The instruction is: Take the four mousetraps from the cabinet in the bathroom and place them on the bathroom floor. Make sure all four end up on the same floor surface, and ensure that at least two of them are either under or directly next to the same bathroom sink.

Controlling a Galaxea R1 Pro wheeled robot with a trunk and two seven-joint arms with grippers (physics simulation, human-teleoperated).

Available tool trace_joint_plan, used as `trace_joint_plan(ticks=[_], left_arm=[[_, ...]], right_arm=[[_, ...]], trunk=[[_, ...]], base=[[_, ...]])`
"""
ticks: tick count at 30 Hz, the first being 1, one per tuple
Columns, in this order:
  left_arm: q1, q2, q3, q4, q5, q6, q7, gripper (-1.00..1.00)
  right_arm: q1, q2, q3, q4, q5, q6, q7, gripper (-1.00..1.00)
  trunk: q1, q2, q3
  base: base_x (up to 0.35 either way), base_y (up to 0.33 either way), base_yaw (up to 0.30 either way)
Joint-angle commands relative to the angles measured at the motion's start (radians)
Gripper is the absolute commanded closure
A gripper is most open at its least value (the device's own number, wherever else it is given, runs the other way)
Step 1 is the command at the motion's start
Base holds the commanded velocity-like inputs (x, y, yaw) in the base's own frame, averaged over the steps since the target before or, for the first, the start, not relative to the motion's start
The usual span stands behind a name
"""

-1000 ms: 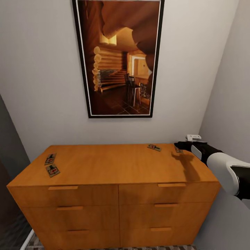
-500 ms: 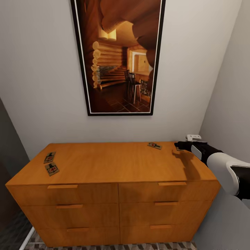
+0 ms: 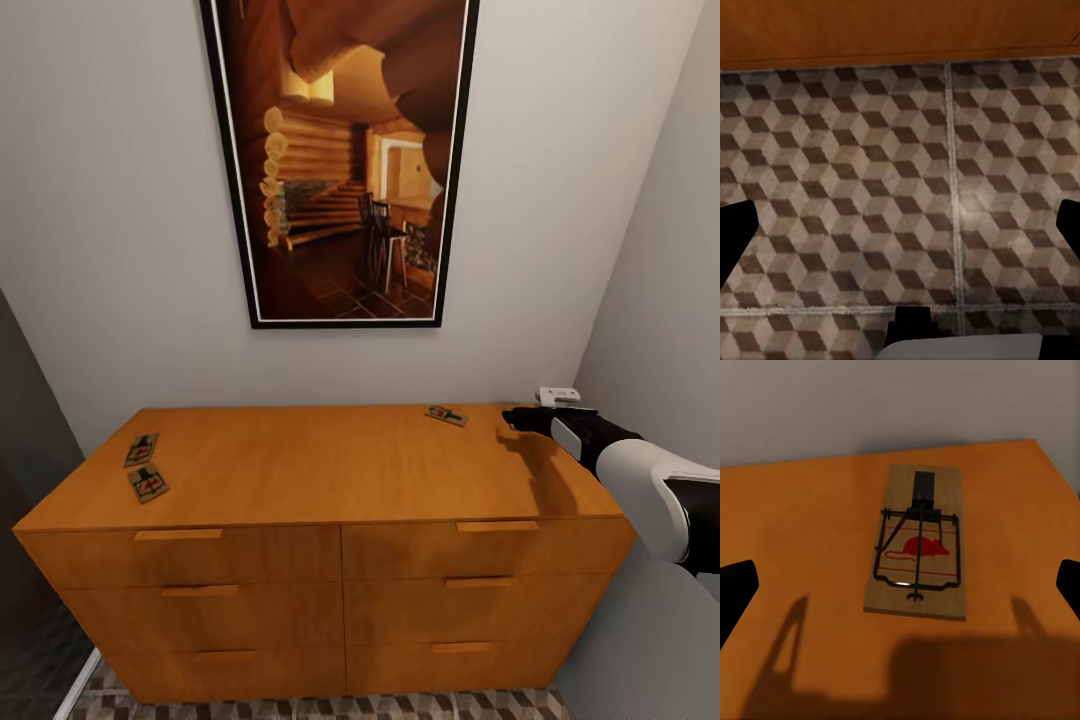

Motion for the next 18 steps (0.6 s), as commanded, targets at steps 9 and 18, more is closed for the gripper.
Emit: trace_joint_plan(ticks=[9,18], left_arm=[[-0.001,0.0,0.0,0.002,0.0,-0.003,0.0,-1.0],[-0.001,0.0,0.0,0.003,0.0,-0.003,0.0,-1.0]], right_arm=[[0.0,0.0,-0.001,-0.002,0.001,0.005,0.003,-1.0],[0.0,0.0,-0.001,-0.002,0.001,0.004,0.003,-1.0]], trunk=[[0.0,-0.001,-0.002],[0.0,-0.001,-0.002]], base=[[0.053,0.0,0.0],[0.015,0.0,0.0]])
